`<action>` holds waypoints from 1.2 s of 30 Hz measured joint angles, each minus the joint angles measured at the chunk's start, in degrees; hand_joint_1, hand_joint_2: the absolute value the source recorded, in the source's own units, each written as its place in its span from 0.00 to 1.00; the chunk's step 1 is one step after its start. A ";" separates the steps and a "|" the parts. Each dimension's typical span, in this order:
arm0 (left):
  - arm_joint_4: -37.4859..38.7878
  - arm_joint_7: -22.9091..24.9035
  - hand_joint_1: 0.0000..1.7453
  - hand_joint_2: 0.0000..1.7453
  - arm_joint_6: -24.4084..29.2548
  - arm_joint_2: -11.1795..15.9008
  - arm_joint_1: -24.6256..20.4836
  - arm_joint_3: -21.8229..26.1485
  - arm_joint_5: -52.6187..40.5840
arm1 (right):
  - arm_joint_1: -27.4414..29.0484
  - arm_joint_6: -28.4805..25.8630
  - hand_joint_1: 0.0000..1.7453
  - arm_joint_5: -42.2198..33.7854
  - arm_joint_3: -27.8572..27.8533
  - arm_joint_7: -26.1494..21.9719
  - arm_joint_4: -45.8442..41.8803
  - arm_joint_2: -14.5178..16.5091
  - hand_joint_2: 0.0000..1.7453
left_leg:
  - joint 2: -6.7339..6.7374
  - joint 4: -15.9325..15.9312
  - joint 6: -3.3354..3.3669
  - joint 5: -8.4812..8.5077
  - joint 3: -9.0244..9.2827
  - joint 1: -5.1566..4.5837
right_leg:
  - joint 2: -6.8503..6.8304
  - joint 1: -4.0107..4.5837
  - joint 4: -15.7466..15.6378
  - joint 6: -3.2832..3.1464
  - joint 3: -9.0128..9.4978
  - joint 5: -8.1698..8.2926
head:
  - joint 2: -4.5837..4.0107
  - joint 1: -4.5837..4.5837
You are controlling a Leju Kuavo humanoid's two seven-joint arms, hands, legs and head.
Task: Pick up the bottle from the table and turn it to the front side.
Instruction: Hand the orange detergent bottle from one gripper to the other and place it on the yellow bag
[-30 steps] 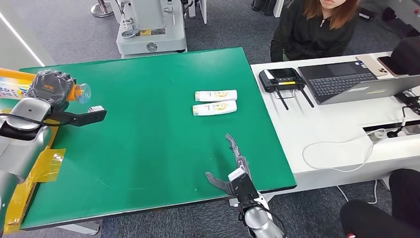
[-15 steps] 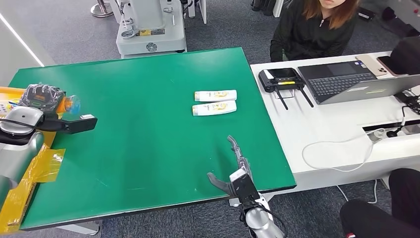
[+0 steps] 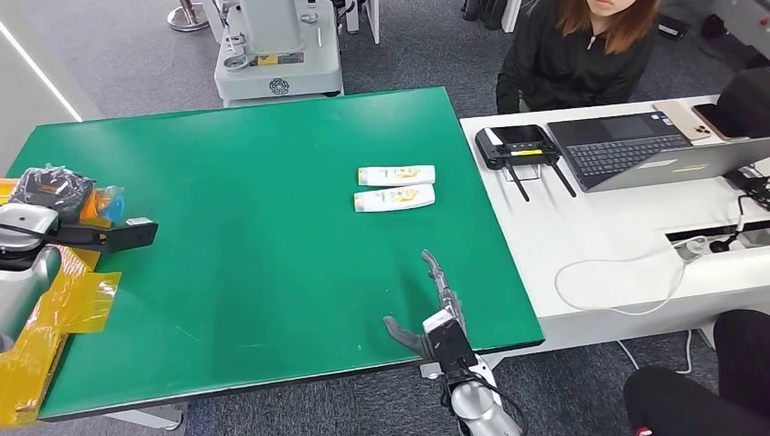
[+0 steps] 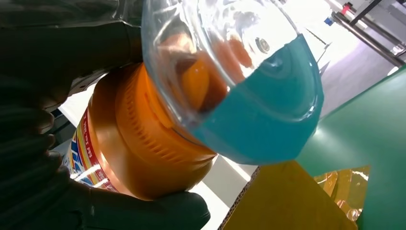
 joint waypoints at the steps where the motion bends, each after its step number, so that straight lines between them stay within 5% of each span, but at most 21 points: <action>1: 0.22 0.01 1.00 1.00 -0.46 -0.03 -0.14 0.00 0.13 | -0.05 -0.03 0.00 0.01 -0.04 0.05 0.14 0.11 1.00 | 0.01 0.00 0.00 0.00 0.00 0.00 | 0.00 0.00 0.00 0.00 0.00 0.00 | 0.00 0.00; 12: 1.91 -0.83 1.00 1.00 -2.93 -0.56 -2.01 0.00 1.04 | -0.48 -0.27 0.00 0.15 -0.60 1.13 0.37 1.07 1.00 | 0.02 0.00 0.00 0.00 0.00 0.01 | 0.01 0.00 0.00 0.00 -0.01 0.00 | 0.01 0.00; 23: 2.04 -7.31 1.00 1.00 -8.84 0.24 -0.58 0.00 11.76 | 1.52 -1.30 0.00 1.50 -2.28 3.10 -1.83 1.18 1.00 | 0.04 0.00 0.00 0.00 0.00 0.00 | 0.03 0.00 0.00 0.00 -0.02 0.00 | 0.01 0.00; 36: 1.62 -6.26 1.00 1.00 -12.07 1.92 -0.53 0.00 13.97 | 2.51 -0.87 0.00 2.76 -2.66 4.40 -3.75 1.18 1.00 | 0.12 0.00 -0.01 0.00 0.00 0.01 | 0.11 0.00 0.01 -0.02 -0.02 0.01 | 0.01 0.01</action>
